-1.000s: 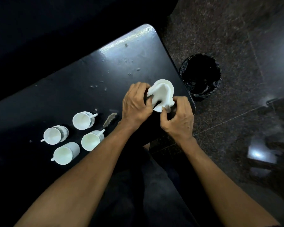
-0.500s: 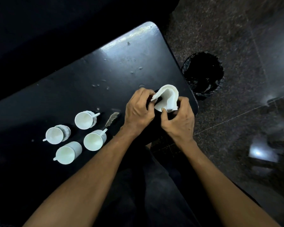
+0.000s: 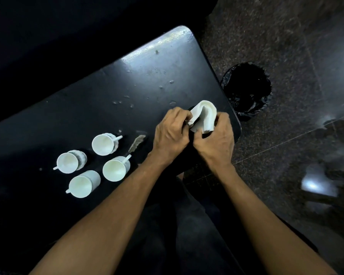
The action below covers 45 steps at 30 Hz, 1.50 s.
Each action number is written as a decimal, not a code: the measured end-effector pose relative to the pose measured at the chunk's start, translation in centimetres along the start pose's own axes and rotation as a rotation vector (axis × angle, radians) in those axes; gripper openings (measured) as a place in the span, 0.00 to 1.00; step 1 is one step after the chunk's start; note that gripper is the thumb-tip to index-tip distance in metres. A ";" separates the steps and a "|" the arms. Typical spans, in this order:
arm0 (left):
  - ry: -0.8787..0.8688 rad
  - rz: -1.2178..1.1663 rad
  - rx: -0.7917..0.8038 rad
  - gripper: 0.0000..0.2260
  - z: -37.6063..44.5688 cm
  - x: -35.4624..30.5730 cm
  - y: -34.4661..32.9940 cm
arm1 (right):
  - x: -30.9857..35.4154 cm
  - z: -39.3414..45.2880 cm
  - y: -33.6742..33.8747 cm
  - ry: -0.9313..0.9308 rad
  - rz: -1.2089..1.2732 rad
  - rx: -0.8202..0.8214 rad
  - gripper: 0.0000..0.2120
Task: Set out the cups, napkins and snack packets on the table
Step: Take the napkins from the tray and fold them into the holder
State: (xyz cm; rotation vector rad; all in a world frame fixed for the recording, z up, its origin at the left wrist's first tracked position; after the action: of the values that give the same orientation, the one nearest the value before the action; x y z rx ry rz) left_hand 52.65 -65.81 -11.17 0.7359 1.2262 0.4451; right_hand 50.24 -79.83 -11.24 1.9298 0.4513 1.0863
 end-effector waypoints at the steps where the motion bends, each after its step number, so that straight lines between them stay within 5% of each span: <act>1: 0.025 -0.016 -0.010 0.08 -0.1 0.2 0.0 | 0.1 0.0 0.3 0.015 0.012 -0.028 0.21; 5: 0.096 -0.038 -0.059 0.06 -0.8 0.8 0.0 | 0.5 -0.2 1.3 0.067 0.089 -0.104 0.18; 9: 0.133 -0.057 -0.067 0.07 -1.0 0.9 0.0 | 0.0 0.4 0.8 0.000 0.075 0.031 0.14; 20: 0.386 -0.197 0.138 0.28 -3.5 2.4 -2.0 | -3.0 1.5 2.0 0.031 0.222 0.096 0.28; 26: 0.433 -0.315 0.225 0.35 -4.5 2.3 -3.4 | -3.6 3.7 -1.3 0.061 0.012 0.471 0.41; 30: 0.482 -0.365 0.170 0.36 -4.9 2.8 -3.0 | -2.0 3.3 -2.9 0.173 -0.074 0.461 0.33; 45: 0.695 -0.391 -0.200 0.34 -9.5 8.3 3.6 | 6.7 -1.4 -10.6 0.294 -0.042 0.520 0.32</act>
State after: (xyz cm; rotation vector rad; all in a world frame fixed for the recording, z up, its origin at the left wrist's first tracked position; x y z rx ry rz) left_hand 46.38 -55.26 -15.72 0.1442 1.8954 0.5039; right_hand 53.82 -68.74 -16.09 2.1902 1.0144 1.3252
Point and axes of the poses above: each hand's wrist, its own z-axis towards the middle knuckle, its own y-axis out of the back of the hand, x = y × z, the point moved 5 cm from there along z, towards the middle knuckle, and after that the axes turned 12 degrees about -y, right-handed, at the moved point
